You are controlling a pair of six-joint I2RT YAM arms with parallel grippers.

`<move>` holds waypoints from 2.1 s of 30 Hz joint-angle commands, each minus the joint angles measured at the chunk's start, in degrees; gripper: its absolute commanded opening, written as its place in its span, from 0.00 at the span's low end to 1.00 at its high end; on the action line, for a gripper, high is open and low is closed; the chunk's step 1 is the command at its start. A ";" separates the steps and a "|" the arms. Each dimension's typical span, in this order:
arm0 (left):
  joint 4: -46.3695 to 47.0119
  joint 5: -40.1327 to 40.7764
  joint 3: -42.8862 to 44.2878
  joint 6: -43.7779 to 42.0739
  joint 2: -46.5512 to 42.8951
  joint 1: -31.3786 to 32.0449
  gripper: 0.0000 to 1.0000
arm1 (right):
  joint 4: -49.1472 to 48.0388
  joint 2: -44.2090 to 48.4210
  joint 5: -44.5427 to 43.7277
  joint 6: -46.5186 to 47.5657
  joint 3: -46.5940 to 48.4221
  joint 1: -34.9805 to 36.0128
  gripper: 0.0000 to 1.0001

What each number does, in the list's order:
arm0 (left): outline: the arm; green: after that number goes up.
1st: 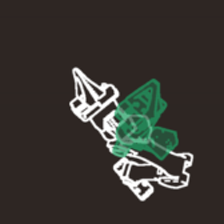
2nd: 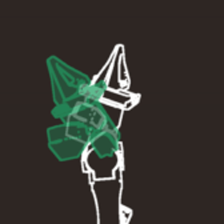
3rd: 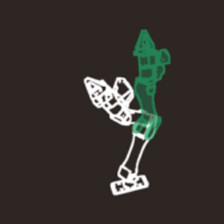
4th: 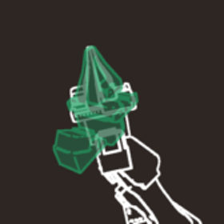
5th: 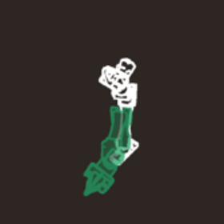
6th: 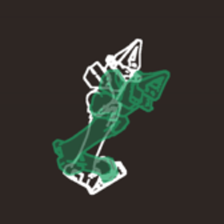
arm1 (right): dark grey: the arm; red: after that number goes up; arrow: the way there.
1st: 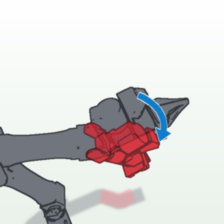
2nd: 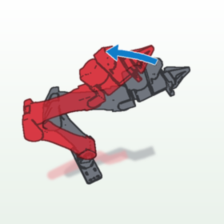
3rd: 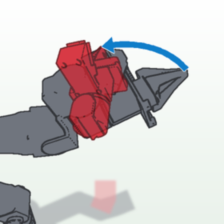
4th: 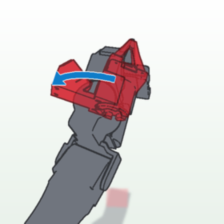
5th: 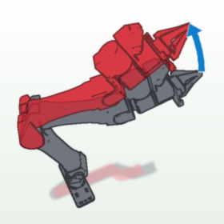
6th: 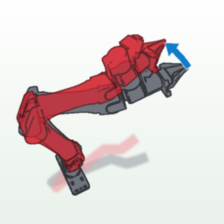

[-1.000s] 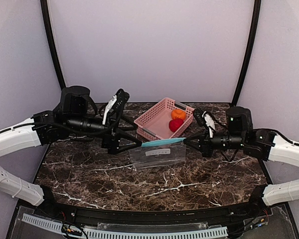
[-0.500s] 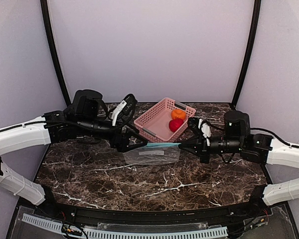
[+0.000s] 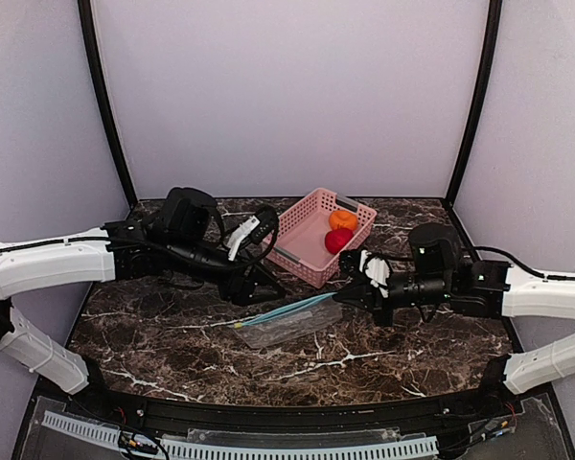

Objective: Place the food in the zip-top bag and seal the zipper
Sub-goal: Unzip the zipper of the food storage bag, then pass from the right arm to the left

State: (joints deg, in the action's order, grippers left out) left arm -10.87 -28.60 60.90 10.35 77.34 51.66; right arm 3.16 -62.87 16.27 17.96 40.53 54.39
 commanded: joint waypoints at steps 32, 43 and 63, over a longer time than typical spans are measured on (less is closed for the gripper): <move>-1.37 -1.79 -0.52 -4.68 4.04 1.24 0.52 | -0.87 -0.82 -1.19 0.75 1.68 0.64 0.00; 0.74 -1.31 -1.01 -3.80 4.01 1.22 0.42 | -0.86 -0.11 -1.07 0.35 1.48 0.67 0.00; 0.50 1.04 -2.06 -4.76 4.48 1.23 0.32 | -0.70 0.30 -1.07 0.00 1.48 0.63 0.00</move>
State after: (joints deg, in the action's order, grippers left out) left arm -9.72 -28.75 59.92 6.61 82.02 52.66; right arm 3.18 -63.42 15.38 18.55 41.58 54.46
